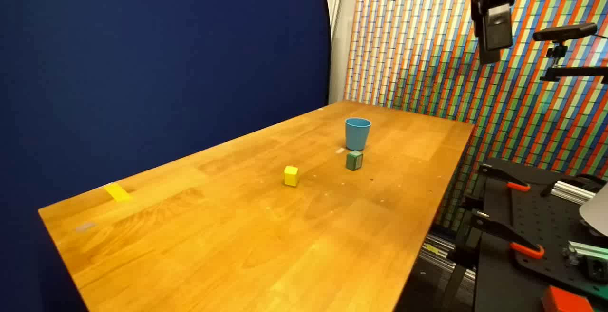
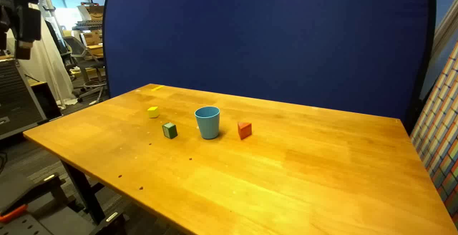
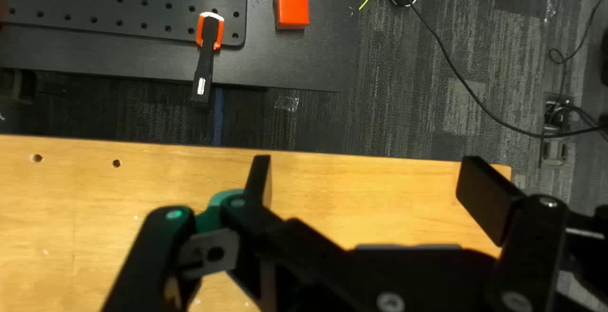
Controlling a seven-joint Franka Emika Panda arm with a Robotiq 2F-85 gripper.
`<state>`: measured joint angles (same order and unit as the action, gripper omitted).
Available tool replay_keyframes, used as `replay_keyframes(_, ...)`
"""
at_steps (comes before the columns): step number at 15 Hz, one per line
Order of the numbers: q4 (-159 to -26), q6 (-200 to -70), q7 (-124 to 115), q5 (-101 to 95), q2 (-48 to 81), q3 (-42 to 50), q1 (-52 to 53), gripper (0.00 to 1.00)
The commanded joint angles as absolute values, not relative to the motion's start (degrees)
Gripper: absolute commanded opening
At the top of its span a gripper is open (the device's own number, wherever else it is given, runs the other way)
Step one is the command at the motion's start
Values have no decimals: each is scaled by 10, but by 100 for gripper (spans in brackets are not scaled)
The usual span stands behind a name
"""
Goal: Put the yellow block into the blue cup.
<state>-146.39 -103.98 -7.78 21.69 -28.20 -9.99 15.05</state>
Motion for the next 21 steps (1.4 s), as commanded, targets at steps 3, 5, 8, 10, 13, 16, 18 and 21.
replay_keyframes(3,-1458,-1037,-75,220,-283,-107,142,100)
replay_keyframes(5,-1458,-1037,-75,220,-283,-107,142,100)
replay_keyframes(8,-1450,-1055,-91,231,-262,-104,133,100)
replay_keyframes(10,-1401,-1070,-113,213,-183,-112,120,100)
replay_keyframes(13,-1337,-1095,-165,182,-92,-131,111,100)
replay_keyframes(16,-1254,-1107,-228,123,16,-143,116,100)
replay_keyframes(18,-1193,-1106,-267,79,88,-141,124,100)
replay_keyframes(21,-1106,-1101,-300,25,187,-123,142,100)
